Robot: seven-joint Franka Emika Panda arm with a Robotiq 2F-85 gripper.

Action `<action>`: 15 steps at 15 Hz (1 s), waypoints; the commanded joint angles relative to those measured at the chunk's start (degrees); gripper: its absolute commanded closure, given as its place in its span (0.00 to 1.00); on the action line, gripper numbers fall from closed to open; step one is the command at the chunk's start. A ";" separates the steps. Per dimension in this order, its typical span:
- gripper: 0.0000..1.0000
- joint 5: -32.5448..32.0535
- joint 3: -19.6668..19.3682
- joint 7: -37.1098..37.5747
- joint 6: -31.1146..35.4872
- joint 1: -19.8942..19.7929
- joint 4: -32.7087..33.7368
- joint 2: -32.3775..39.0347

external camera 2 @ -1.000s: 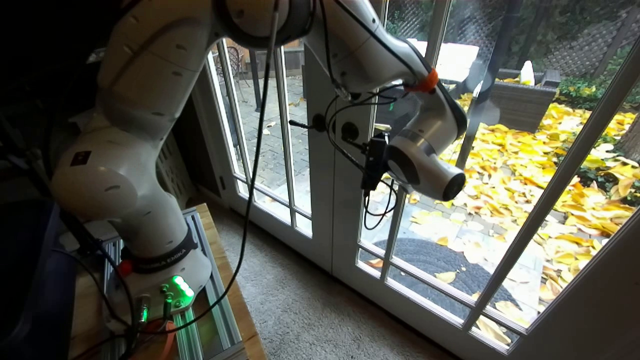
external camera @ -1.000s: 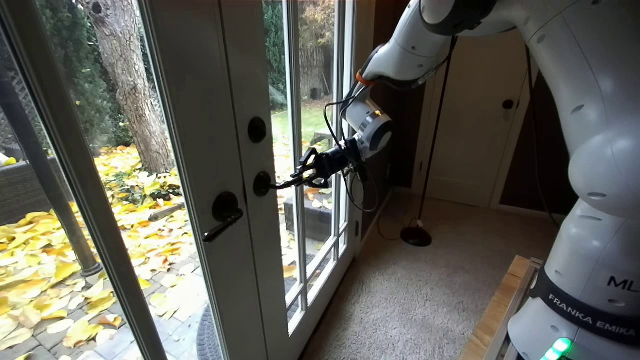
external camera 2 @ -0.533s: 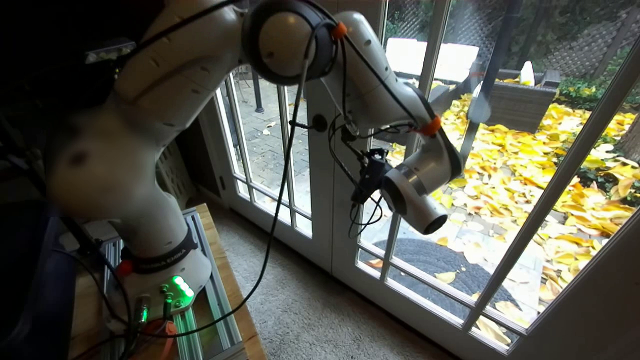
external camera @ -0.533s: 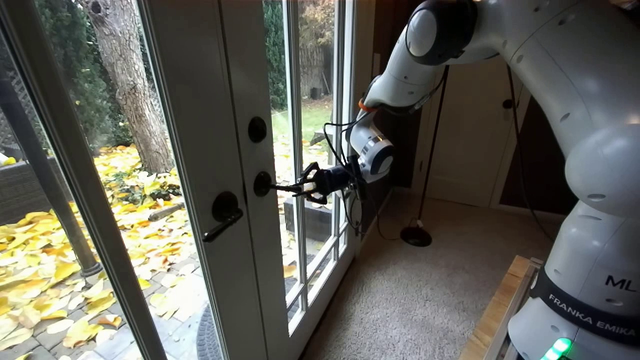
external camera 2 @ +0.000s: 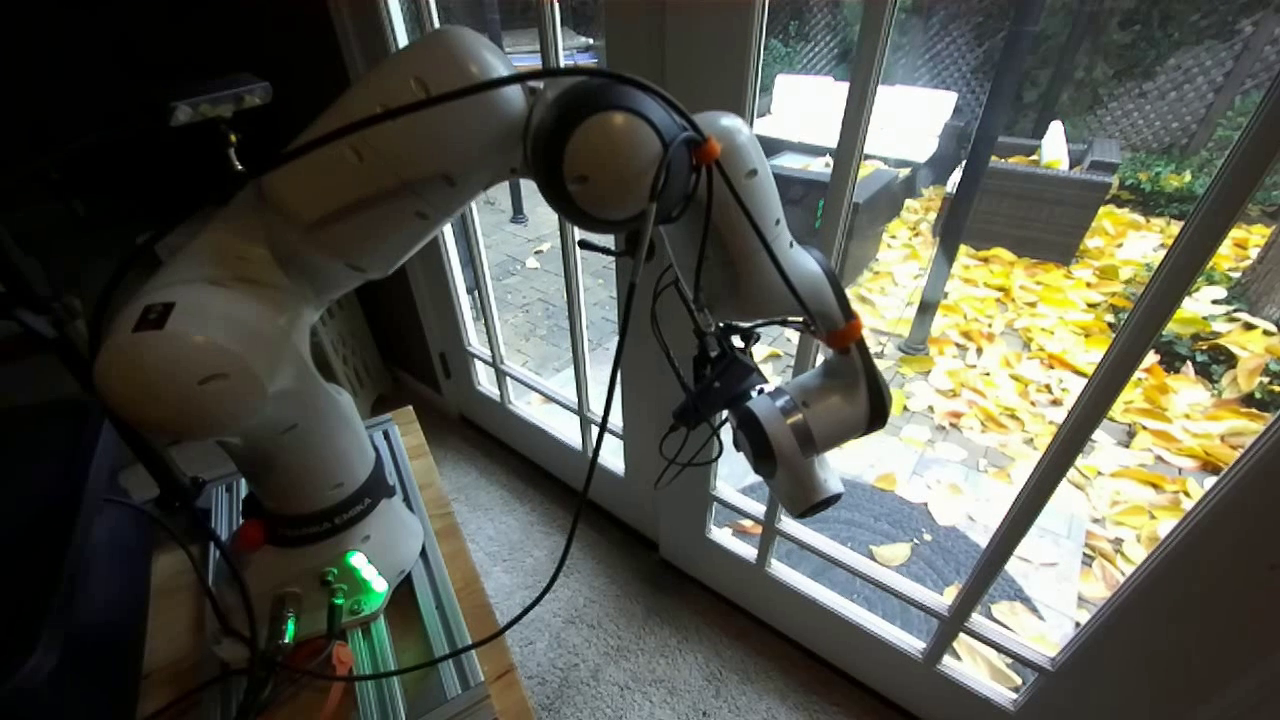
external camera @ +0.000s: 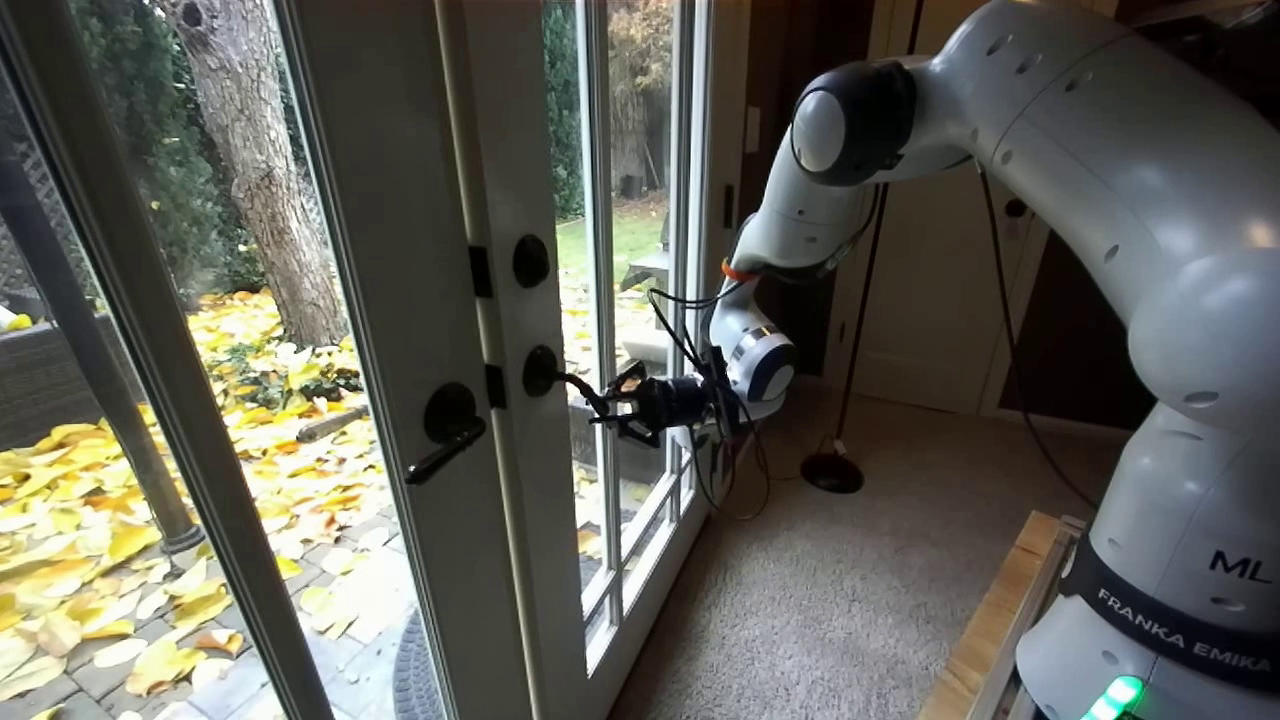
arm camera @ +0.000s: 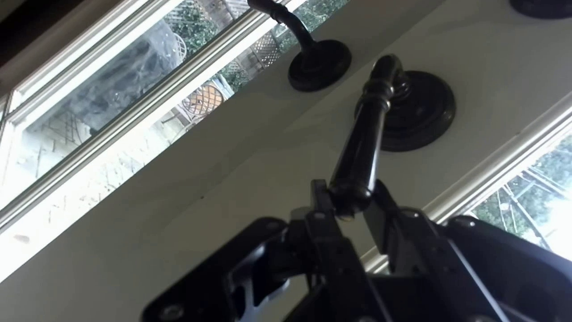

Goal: Open the right door.

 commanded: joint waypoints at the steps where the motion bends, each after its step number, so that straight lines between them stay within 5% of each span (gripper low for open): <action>1: 0.94 -5.00 -3.80 -1.91 -0.15 1.42 1.13 2.99; 8: 0.94 -17.42 -8.23 -2.47 -2.88 0.65 3.09 -3.45; 10: 0.49 -21.83 -8.66 -2.52 -2.70 0.45 3.83 -5.70; 15: 0.16 -34.20 -9.06 -3.28 0.79 0.48 3.42 -13.59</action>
